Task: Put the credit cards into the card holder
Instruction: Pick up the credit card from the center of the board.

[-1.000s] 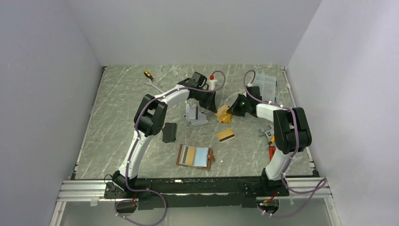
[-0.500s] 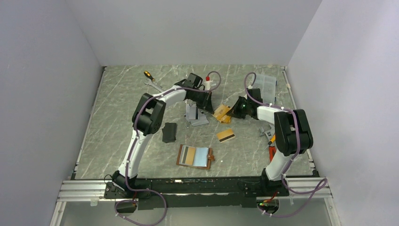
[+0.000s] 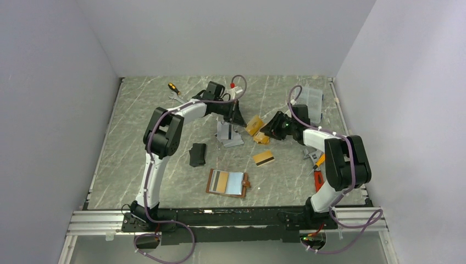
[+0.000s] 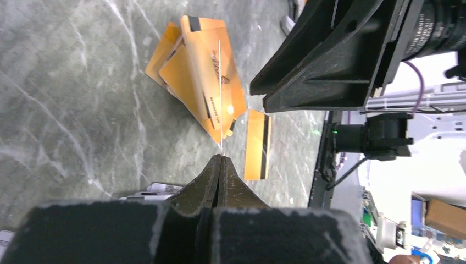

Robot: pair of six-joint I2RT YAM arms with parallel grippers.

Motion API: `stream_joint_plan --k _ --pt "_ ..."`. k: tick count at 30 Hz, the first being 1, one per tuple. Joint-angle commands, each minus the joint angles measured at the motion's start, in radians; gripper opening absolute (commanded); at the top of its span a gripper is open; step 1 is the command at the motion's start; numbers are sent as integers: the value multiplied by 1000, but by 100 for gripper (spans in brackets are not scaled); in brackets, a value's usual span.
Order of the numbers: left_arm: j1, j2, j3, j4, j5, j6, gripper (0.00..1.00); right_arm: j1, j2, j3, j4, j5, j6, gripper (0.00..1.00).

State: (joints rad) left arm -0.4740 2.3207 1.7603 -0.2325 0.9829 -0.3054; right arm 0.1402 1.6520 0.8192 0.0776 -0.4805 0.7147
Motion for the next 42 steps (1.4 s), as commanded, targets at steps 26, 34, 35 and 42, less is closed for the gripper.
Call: stream_joint_plan --k 26,34,35,42 --pt "28 -272 -369 893 238 -741 0 -7 -246 -171 486 -266 213 46" --pt "22 -298 -395 883 232 -733 0 7 -258 -152 614 -265 329 34" --pt "22 -302 -397 870 231 -725 0 11 -254 -149 621 -265 340 27" --pt "20 -351 -412 786 224 -659 6 47 -271 -131 530 -236 313 0"
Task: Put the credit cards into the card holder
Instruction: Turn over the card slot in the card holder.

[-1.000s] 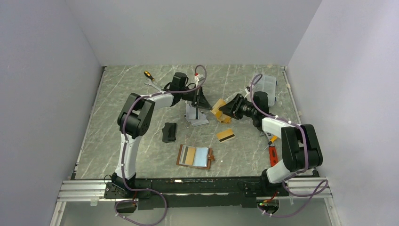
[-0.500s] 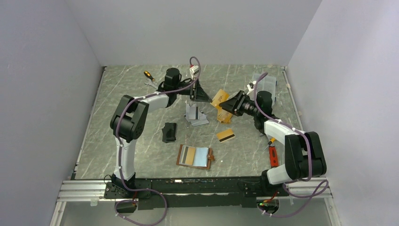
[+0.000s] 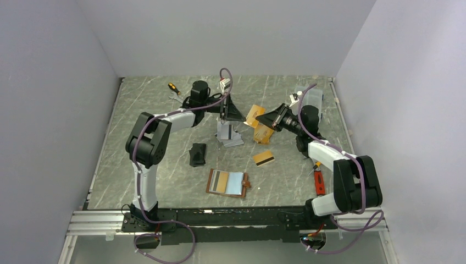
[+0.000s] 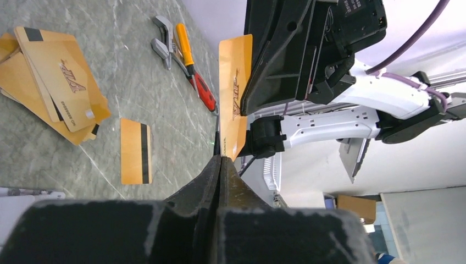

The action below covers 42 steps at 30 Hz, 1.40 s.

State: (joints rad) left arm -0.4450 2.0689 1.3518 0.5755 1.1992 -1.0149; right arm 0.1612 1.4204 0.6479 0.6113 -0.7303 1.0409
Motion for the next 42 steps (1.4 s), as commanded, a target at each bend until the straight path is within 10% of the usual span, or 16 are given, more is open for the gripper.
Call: stream_joint_plan --k 1,8,17,28,42 --pt "-9 -111 -4 -47 8 70 14 31 -51 42 -40 19 -30 0" --pt "15 -216 53 -677 22 621 58 81 -185 77 -527 101 -286 0" --pt "52 -315 38 -1442 -225 1483 57 396 -311 47 -991 254 -368 0" --pt "-100 -479 -334 -1269 -631 1660 49 561 -266 9 -1112 316 -319 0" --pt "-259 -449 -388 -1162 -802 1652 42 569 -230 -72 -1042 304 -307 0"
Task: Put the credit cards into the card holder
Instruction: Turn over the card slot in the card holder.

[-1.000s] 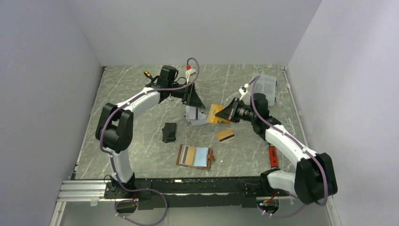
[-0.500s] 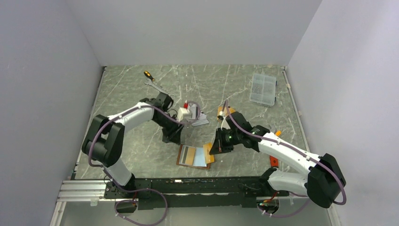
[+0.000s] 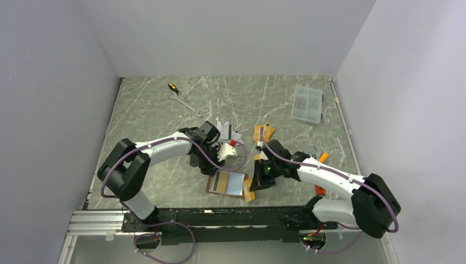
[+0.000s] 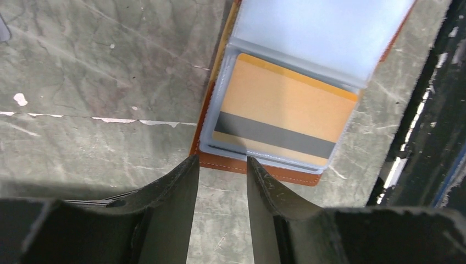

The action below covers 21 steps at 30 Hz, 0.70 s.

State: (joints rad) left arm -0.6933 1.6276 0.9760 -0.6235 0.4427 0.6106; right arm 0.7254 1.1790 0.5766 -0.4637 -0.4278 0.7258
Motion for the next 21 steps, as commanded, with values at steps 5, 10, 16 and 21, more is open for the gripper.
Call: stream_joint_plan --k 5,10,16,21 --pt "-17 6 -17 35 -69 35 39 5 35 -3 58 -7 1 0" --pt "-24 22 -17 37 -86 37 36 5 47 5 66 -14 -8 0" --pt "-32 51 -16 38 -108 35 33 5 43 1 76 -22 -8 0" --pt "-38 59 -20 41 -120 34 31 6 33 -1 87 -33 -3 0"
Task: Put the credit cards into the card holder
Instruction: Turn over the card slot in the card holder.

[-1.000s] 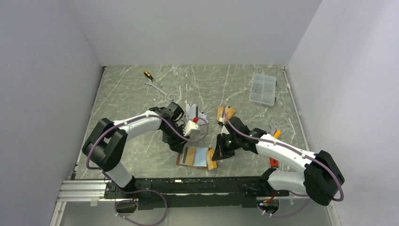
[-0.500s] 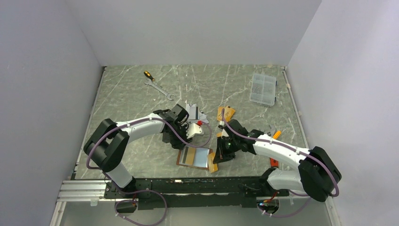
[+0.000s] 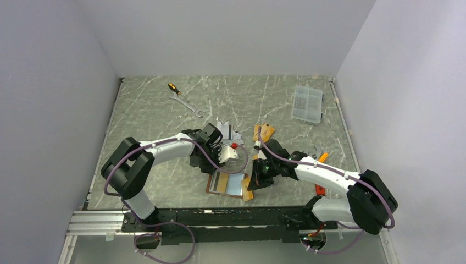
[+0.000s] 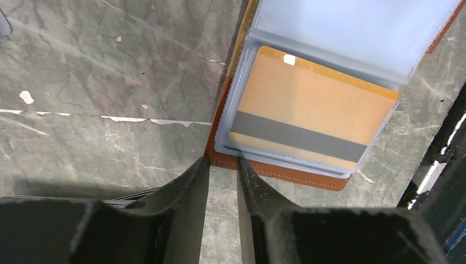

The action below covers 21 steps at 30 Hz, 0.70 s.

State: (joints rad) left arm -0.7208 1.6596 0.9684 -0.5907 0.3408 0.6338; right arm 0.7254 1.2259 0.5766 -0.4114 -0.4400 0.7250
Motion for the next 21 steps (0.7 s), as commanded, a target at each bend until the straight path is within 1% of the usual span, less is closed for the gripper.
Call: stream_joint_plan --k 1,13,21 --pt "-12 27 -14 8 -18 11 30 5 -16 -1 36 -22 -1 0" --pt "-13 27 -15 2 -23 12 26 5 5 11 60 -39 3 0" --pt "-15 26 -26 5 -31 21 23 2 -6 -15 -17 11 -2 0"
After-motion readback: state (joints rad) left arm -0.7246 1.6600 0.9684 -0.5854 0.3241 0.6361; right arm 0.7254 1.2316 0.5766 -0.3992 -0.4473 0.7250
